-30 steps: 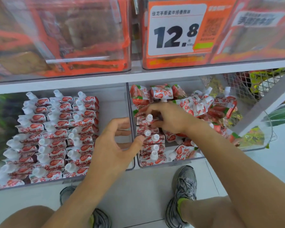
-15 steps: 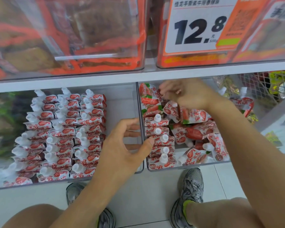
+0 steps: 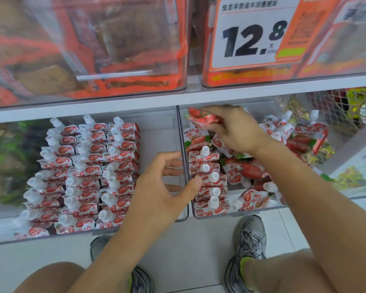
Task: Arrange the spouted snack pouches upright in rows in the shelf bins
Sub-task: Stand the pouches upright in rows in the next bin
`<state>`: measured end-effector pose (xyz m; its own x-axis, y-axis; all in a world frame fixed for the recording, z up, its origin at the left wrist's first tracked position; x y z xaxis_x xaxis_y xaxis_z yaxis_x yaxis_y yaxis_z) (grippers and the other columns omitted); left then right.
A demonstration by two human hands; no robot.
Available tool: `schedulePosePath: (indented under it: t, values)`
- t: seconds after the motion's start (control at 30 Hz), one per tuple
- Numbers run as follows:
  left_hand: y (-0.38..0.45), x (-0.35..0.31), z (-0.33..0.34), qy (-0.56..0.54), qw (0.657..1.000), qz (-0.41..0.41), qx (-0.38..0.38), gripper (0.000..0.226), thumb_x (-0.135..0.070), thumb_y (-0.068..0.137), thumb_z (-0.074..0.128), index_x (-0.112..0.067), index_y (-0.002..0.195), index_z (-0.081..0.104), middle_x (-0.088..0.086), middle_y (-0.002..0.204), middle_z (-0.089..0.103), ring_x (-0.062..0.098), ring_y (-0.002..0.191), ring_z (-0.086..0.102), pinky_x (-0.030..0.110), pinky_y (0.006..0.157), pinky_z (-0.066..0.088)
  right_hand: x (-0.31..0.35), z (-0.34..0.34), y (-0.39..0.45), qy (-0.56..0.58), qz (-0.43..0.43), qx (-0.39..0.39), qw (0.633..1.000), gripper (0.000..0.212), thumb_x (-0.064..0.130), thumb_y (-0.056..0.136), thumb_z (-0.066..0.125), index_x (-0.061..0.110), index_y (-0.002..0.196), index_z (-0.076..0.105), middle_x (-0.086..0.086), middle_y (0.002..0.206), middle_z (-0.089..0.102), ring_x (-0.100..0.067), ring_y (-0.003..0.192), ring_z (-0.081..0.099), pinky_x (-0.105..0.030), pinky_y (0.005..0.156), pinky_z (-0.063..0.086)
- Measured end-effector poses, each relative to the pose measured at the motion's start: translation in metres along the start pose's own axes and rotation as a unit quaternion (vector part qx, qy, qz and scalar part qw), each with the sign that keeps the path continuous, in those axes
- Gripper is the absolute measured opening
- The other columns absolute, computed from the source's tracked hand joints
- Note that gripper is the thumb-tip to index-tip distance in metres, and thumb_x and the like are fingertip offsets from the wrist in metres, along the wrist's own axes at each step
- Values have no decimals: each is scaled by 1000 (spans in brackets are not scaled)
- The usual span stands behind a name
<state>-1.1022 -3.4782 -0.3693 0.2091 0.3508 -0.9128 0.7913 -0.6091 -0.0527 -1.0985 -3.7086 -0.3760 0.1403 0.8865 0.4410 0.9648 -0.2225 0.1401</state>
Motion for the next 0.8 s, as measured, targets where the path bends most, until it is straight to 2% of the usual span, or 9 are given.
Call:
schedulePosePath:
  t: [0.17, 0.27, 0.33, 0.37, 0.43, 0.57, 0.6, 0.67, 0.8]
  values:
    - [-5, -18, -19, -46, 995, 24, -81, 50, -59, 71, 68, -26, 109, 64, -8, 95, 67, 8, 82, 65, 18, 64, 51, 41, -51, -69, 143, -81, -95, 982, 51, 1, 89, 67, 22, 135, 57, 8, 131, 61, -8, 125, 56, -23, 107, 43]
    - [-5, -26, -15, -228, 972, -60, 17, 54, -61, 72, 68, -11, 93, 72, 11, 86, 73, 21, 67, 68, 28, 51, 52, 85, -47, -94, 155, -184, -117, 963, 42, -3, 91, 55, 11, 129, 62, -7, 135, 58, -19, 126, 56, -31, 103, 47]
    - [-7, -28, -11, -273, 954, -87, 83, 50, -51, 75, 70, -3, 89, 72, 20, 84, 73, 28, 63, 67, 30, 52, 55, 103, -34, -100, 124, -241, -112, 956, 40, -3, 90, 53, 8, 126, 65, -14, 137, 54, -26, 126, 55, -36, 104, 46]
    - [-7, -28, -12, -271, 955, -83, 86, 38, -36, 74, 77, -2, 91, 72, 20, 84, 73, 28, 64, 68, 29, 54, 57, 103, -31, -99, 111, -242, -106, 958, 41, -3, 88, 58, 9, 126, 65, -13, 138, 53, -25, 126, 54, -35, 105, 44]
    - [-7, -26, -22, -269, 958, -80, 61, 37, -26, 65, 78, -5, 95, 71, 17, 86, 74, 28, 67, 70, 27, 56, 58, 86, -37, -94, 113, -185, -125, 968, 40, 2, 85, 71, 10, 124, 67, -6, 132, 60, -19, 121, 58, -33, 105, 45]
    - [-1, -15, -49, -257, 963, -82, 9, 37, -18, 68, 69, -2, 102, 68, 16, 89, 75, 32, 69, 72, 27, 56, 59, 31, -64, -74, 118, -25, -246, 962, 8, 8, 89, 69, 12, 93, 74, 3, 90, 72, -10, 83, 68, -24, 81, 55]
    - [2, -11, -51, -247, 965, -84, 4, 37, -17, 69, 68, -2, 103, 67, 15, 88, 75, 31, 68, 72, 26, 55, 59, 25, -62, -60, 117, -5, -224, 967, 9, 9, 89, 67, 16, 91, 73, 5, 87, 71, -10, 79, 68, -23, 80, 55]
    - [4, -6, -50, -234, 967, -96, 0, 33, -15, 73, 67, -3, 104, 66, 16, 85, 75, 31, 66, 71, 25, 53, 58, 18, -42, -22, 122, 27, -103, 987, 14, 11, 92, 62, 20, 96, 71, 4, 91, 71, -9, 84, 65, -27, 88, 54]
    - [9, 0, -42, -234, 965, -117, 9, 24, -6, 83, 66, -3, 107, 65, 14, 87, 76, 29, 70, 72, 24, 56, 58, 7, 11, 43, 44, 91, 141, 985, 40, 30, 95, 61, 17, 134, 57, -3, 128, 63, -19, 121, 57, -32, 108, 40]
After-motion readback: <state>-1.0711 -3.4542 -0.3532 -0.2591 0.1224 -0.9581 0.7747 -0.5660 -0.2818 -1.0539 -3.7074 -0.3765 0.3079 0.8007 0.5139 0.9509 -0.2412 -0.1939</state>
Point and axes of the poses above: each hand's wrist, its own y-axis towards the middle knuckle, its own z-axis out of the palm, x = y × z, the point moved 6 cm from there along y, towards the middle knuckle
